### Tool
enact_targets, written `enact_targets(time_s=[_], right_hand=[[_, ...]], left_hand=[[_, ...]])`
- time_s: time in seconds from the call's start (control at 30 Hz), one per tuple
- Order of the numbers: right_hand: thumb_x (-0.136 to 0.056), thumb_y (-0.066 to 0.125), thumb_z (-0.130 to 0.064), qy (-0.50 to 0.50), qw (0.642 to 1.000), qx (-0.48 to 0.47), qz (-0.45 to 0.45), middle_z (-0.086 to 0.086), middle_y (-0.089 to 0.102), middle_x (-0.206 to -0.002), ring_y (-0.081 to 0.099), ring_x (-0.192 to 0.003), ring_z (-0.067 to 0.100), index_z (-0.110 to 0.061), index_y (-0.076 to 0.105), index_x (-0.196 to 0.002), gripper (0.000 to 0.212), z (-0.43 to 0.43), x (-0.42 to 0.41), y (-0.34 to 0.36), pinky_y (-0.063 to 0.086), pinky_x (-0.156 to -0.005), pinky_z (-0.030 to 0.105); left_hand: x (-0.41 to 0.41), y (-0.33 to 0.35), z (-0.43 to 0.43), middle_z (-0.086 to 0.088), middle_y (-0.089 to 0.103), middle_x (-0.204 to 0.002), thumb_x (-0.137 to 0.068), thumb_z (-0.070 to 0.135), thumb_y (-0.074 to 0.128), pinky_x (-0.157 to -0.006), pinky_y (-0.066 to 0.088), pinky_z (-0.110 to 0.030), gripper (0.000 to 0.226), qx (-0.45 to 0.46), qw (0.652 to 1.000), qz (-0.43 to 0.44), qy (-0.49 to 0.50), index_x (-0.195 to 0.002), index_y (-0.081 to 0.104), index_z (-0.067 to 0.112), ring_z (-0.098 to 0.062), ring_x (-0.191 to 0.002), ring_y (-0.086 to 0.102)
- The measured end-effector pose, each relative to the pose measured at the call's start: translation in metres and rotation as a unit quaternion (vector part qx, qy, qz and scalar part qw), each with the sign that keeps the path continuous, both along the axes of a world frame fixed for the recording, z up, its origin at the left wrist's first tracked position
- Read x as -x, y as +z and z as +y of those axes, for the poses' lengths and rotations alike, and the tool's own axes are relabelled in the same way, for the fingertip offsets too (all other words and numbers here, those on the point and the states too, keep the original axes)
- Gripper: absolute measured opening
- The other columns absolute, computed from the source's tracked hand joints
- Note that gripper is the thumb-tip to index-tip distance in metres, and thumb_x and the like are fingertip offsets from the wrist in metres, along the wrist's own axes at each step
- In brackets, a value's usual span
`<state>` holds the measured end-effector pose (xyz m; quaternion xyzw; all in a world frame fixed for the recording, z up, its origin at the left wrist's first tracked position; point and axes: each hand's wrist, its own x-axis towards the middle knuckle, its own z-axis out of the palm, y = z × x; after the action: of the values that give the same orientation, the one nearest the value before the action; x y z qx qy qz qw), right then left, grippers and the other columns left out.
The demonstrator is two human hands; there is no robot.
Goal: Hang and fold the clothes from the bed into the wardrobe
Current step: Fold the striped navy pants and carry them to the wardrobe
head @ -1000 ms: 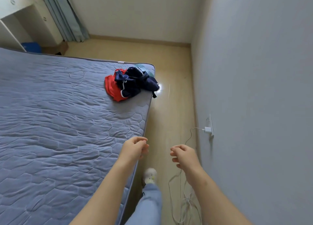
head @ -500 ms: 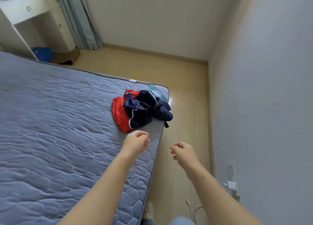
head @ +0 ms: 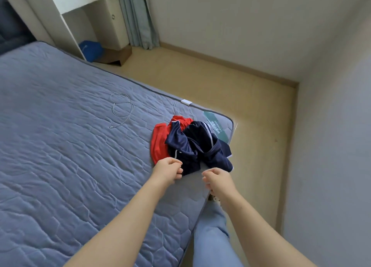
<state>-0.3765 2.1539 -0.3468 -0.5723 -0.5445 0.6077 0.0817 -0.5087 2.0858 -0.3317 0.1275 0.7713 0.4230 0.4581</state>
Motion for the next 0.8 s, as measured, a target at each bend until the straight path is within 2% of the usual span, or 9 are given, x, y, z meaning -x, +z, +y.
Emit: enact_targets(time_s=[0.13,0.27,0.37,0.43,0.53,0.63,0.7,0.77,0.8], right_hand=[[-0.084,0.051,-0.014,0.040,0.999,0.003,-0.034,0.004,0.052,-0.072,0.041,-0.070,0.020,-0.012,0.059,-0.074,0.013,0.087,0.031,-0.027,0.033,-0.063,0.030],[-0.085,0.047,-0.012,0.097,0.992,0.026,-0.073,0.007,0.048,-0.077,0.037,-0.071,0.018,0.005,0.052,-0.083,0.018,0.176,0.067,-0.055,0.029,-0.064,0.030],[-0.085,0.045,-0.011,0.126,0.985,0.042,-0.112,0.006,0.049,-0.077,0.039,-0.072,0.018,0.006,0.054,-0.093,0.020,0.235,0.088,-0.079,0.031,-0.063,0.028],[-0.085,0.044,-0.010,0.148,0.978,0.060,-0.134,0.005,0.050,-0.075,0.040,-0.071,0.018,0.003,0.053,-0.083,0.015,0.257,0.100,-0.092,0.033,-0.062,0.027],[-0.085,0.044,-0.011,0.191,0.967,0.086,-0.147,0.001,0.050,-0.070,0.041,-0.066,0.019,-0.014,0.051,-0.071,0.016,0.295,0.123,-0.120,0.034,-0.060,0.025],[-0.084,0.042,-0.009,0.206,0.961,0.088,-0.162,-0.001,0.045,-0.065,0.038,-0.059,0.016,-0.016,0.047,-0.069,0.018,0.328,0.144,-0.151,0.033,-0.058,0.025],[-0.085,0.042,-0.010,0.215,0.958,0.077,-0.172,0.000,0.053,-0.076,0.048,-0.067,0.017,-0.015,0.055,-0.086,0.015,0.345,0.157,-0.173,0.039,-0.063,0.026],[-0.085,0.045,-0.012,0.229,0.954,0.046,-0.187,0.005,0.057,-0.110,0.056,-0.096,0.024,-0.014,0.052,-0.119,0.034,0.356,0.170,-0.199,0.045,-0.082,0.031],[-0.085,0.048,-0.014,0.231,0.951,0.028,-0.201,0.008,0.051,-0.124,0.053,-0.109,0.028,-0.014,0.044,-0.130,0.045,0.360,0.175,-0.211,0.043,-0.092,0.034]], left_hand=[[0.025,-0.025,0.080,0.000,0.061,-0.078,-0.093,0.014,0.045,-0.057,0.039,-0.022,0.016,0.025,0.999,-0.006,0.035,-0.089,0.059,0.018,-0.012,-0.065,0.056],[0.045,-0.046,0.160,0.001,0.061,-0.078,-0.094,0.017,0.046,-0.057,0.040,-0.021,0.013,0.058,0.994,-0.037,0.083,-0.094,0.059,0.016,-0.011,-0.066,0.056],[0.058,-0.067,0.214,-0.002,0.058,-0.075,-0.094,0.014,0.047,-0.048,0.039,-0.017,0.012,0.097,0.986,-0.071,0.117,-0.095,0.058,0.013,-0.012,-0.060,0.051],[0.066,-0.077,0.230,-0.003,0.055,-0.072,-0.093,0.011,0.046,-0.042,0.037,-0.015,0.012,0.122,0.981,-0.086,0.127,-0.091,0.058,0.011,-0.014,-0.057,0.047],[0.086,-0.113,0.252,-0.003,0.060,-0.077,-0.091,0.012,0.046,-0.053,0.040,-0.021,0.018,0.172,0.980,-0.054,0.086,-0.079,0.059,0.016,-0.016,-0.061,0.052],[0.109,-0.149,0.269,-0.004,0.067,-0.082,-0.088,0.016,0.046,-0.066,0.047,-0.029,0.020,0.214,0.974,-0.015,0.068,-0.075,0.060,0.022,-0.022,-0.072,0.063],[0.120,-0.171,0.281,-0.001,0.068,-0.085,-0.088,0.018,0.045,-0.068,0.049,-0.030,0.020,0.235,0.971,-0.006,0.049,-0.077,0.060,0.027,-0.024,-0.083,0.067],[0.124,-0.197,0.291,0.003,0.065,-0.085,-0.088,0.019,0.045,-0.069,0.050,-0.033,0.020,0.242,0.969,-0.009,0.046,-0.078,0.058,0.030,-0.025,-0.087,0.066],[0.124,-0.209,0.294,0.006,0.064,-0.086,-0.088,0.019,0.045,-0.072,0.051,-0.034,0.020,0.248,0.968,-0.012,0.047,-0.079,0.057,0.030,-0.023,-0.088,0.065]])
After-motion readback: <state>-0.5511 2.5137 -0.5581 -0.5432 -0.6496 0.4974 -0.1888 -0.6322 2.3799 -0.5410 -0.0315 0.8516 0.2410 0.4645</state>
